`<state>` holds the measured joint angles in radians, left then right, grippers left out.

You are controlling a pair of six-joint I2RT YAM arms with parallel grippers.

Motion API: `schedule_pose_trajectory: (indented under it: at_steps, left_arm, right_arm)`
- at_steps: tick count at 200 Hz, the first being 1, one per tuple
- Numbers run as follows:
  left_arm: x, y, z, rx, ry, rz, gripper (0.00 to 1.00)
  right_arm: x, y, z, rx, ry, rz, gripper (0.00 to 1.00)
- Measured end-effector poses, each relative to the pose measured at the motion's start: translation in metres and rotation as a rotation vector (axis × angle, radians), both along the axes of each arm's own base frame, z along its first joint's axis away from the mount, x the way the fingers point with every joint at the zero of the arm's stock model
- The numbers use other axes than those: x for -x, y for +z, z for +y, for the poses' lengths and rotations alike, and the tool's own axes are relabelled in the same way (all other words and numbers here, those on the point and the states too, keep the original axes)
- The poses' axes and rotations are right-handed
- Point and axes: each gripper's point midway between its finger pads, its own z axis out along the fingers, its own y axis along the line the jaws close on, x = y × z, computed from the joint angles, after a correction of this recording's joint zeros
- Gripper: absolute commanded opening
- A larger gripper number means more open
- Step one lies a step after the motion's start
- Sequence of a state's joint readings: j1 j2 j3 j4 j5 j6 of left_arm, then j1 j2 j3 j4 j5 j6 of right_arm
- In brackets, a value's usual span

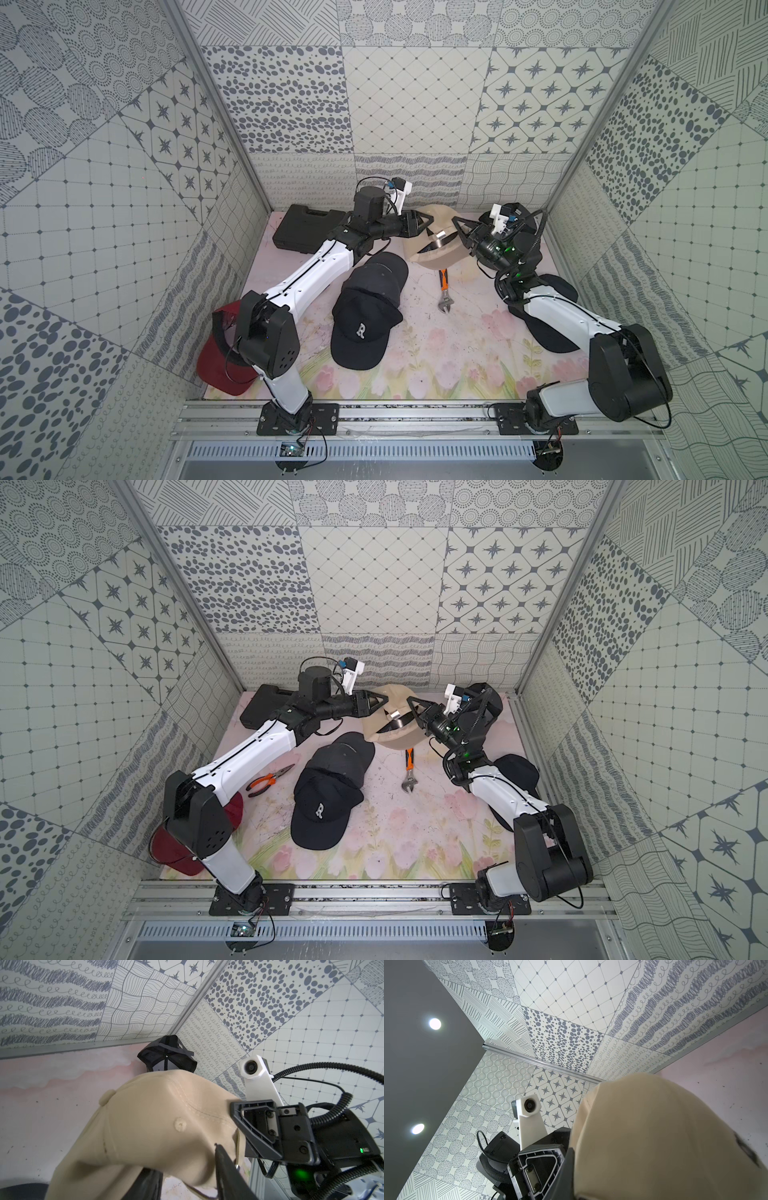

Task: Open the adjustable buckle of the baseball cap
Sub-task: Pick up the baseball cap from the center of the board.

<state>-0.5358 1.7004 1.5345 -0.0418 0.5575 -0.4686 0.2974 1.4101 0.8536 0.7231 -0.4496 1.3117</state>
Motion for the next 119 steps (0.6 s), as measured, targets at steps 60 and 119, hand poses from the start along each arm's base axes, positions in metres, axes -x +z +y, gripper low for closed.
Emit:
schedule_pose_trajectory:
  at_steps: [60, 119]
  left_arm:
    - [0.0, 0.017, 0.012, -0.103, -0.021, -0.186, 0.58]
    - [0.011, 0.027, 0.006, -0.17, -0.184, -0.357, 0.59]
  right_arm:
    - [-0.004, 0.003, -0.006, 0.188, 0.049, -0.026, 0.0]
    - [0.017, 0.014, 0.012, 0.409, 0.225, -0.159, 0.0]
